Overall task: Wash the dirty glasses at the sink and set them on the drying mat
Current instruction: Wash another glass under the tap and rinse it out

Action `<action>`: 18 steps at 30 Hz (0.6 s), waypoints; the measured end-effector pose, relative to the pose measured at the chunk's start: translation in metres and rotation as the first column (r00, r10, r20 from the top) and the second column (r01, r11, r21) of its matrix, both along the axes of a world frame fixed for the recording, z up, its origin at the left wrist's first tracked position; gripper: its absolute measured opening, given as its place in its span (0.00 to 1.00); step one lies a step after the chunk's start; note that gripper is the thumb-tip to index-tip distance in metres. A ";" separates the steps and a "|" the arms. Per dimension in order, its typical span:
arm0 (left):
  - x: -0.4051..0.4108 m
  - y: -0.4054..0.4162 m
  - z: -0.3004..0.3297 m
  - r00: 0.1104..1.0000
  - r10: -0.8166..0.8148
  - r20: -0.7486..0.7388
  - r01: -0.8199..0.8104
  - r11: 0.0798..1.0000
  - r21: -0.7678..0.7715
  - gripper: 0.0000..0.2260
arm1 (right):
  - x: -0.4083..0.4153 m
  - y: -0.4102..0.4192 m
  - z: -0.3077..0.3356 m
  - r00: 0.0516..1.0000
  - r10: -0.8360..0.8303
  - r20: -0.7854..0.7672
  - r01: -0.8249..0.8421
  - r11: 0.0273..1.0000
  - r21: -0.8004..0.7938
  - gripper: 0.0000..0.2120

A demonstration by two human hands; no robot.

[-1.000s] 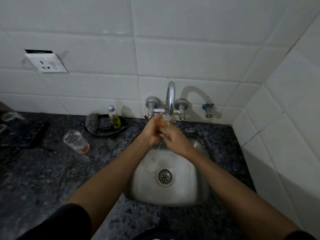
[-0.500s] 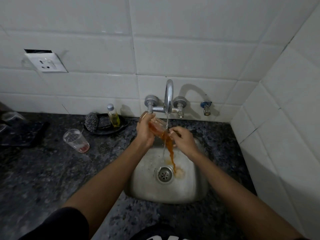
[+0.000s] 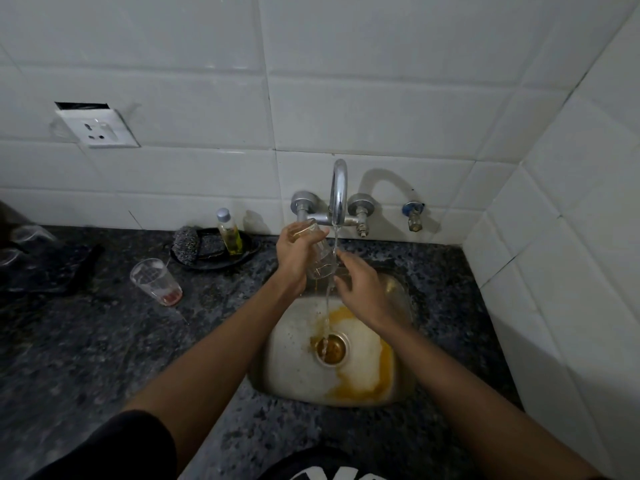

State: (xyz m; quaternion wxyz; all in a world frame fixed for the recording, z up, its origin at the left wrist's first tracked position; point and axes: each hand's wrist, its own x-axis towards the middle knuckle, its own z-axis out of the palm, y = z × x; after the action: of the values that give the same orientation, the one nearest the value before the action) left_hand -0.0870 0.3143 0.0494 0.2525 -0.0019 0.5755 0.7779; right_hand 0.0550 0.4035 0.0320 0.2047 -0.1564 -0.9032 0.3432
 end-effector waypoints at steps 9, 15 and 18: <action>0.009 -0.001 0.007 0.938 -0.298 0.175 0.275 0.951 0.144 0.10 | -0.006 -0.011 0.012 0.963 0.063 -0.263 -0.022 0.987 0.156 0.22; 0.012 -0.003 0.015 0.864 -0.453 0.218 0.394 0.880 0.266 0.24 | -0.021 -0.002 0.015 0.952 -0.162 -0.261 0.141 0.985 -0.098 0.18; 0.012 0.000 0.020 0.880 -0.445 0.165 0.410 0.889 0.205 0.18 | -0.017 0.008 0.018 0.957 0.010 -0.289 0.056 0.974 0.220 0.18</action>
State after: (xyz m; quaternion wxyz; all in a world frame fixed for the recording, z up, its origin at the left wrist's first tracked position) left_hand -0.0747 0.3147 0.0694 0.4761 0.0652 0.4662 0.7428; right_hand 0.0378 0.4113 0.0504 0.3544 -0.0911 -0.8950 0.2552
